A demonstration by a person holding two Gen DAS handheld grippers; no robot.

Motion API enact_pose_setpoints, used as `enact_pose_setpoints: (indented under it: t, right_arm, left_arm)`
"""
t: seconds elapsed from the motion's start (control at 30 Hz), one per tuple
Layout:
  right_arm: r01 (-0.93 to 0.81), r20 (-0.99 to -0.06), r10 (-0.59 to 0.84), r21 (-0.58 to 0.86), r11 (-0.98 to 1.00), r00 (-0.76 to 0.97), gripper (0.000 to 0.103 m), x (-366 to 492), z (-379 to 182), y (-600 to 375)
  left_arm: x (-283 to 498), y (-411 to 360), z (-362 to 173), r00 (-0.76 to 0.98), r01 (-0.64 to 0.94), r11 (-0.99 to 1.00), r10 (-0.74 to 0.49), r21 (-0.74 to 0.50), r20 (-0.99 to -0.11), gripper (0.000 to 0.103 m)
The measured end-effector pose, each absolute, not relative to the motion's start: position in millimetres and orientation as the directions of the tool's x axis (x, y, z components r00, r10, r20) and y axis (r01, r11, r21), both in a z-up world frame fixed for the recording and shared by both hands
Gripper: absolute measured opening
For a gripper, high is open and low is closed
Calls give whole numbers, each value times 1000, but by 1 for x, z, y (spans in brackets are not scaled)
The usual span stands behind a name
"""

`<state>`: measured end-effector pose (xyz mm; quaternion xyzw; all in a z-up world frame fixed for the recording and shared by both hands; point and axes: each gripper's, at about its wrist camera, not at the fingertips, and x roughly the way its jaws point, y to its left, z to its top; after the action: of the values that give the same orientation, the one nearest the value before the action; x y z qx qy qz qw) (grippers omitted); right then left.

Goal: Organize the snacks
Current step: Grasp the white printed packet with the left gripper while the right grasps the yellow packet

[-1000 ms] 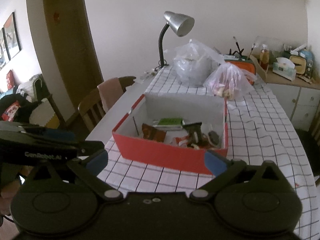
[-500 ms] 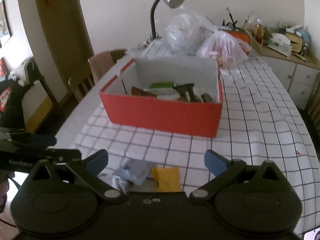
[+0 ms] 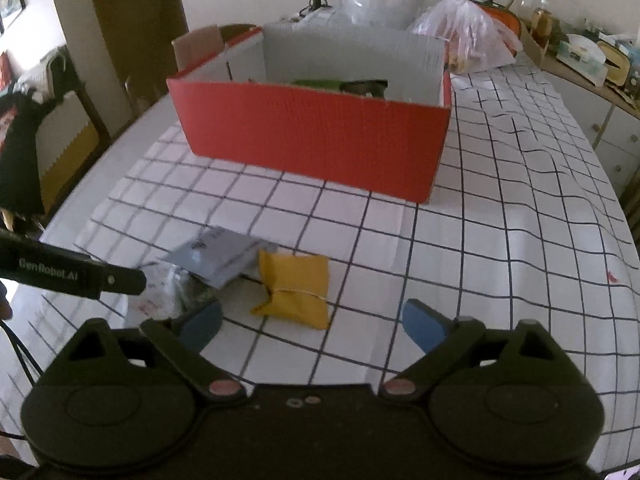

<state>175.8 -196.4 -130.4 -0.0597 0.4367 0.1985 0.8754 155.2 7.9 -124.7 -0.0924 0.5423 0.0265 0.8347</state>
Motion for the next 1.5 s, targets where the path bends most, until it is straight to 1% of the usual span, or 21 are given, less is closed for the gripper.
enact_pose_setpoints:
  t: [0.23,0.4,0.63,0.7,0.8,0.97,1.07,1.1,1.17,1.2,1.23,1.27,1.33,1.5]
  right_arm:
    - [-434,-804,292,46,900,519,92,185,-142,-196]
    - [-449,-815,268,11,893,513,84,191,-153,-190]
    - [-468,-818,269,0,884,509,80,199,-161,-174]
    - [-472,-816,264,-12,882,514,75,200,-164,-169]
    - [-461,-818,259,-8,887,513,72,204,-169,-168]
    - [-463,-817,273,9,886,508,71,206,-171,-165]
    - [-468,-814,274,2,884,513,71,206,-172,-164]
    - [-467,-814,270,-2,884,515,71,207,-173,-164]
    - [-475,-815,272,-4,880,512,71,208,-174,-164]
    - [-480,-814,277,-3,877,511,68,208,-174,-164]
    - [-485,-814,282,0,874,508,64,209,-174,-164]
    - [-489,-813,285,0,872,507,62,209,-173,-164]
    - [-494,-813,290,3,870,505,55,208,-172,-164]
    - [-494,-811,306,25,869,499,52,205,-170,-166]
  left_arm:
    - [165,-10,-133,394,-166,982,-16,-89,-919,81]
    - [171,-16,-140,379,-183,980,-1,-76,-925,81]
    - [172,-16,-146,366,-217,974,18,-66,-930,81]
    - [172,-15,-146,366,-217,974,23,-62,-930,81]
    - [169,-14,-146,363,-205,978,45,-33,-931,81]
    - [165,-8,-145,363,-200,980,52,-23,-930,81]
    - [165,-8,-145,364,-195,980,47,-27,-930,77]
    - [164,-8,-144,367,-190,982,45,-27,-929,74]
    - [161,-9,-142,372,-182,983,44,-26,-927,65]
    - [161,-9,-142,374,-178,984,47,-22,-926,62]
    - [159,-10,-141,375,-174,985,53,-15,-925,57]
    - [158,-10,-140,378,-167,986,59,-6,-924,52]
    - [156,-10,-139,384,-156,988,56,-5,-922,49]
    - [154,-3,-137,389,-160,986,26,-40,-921,47]
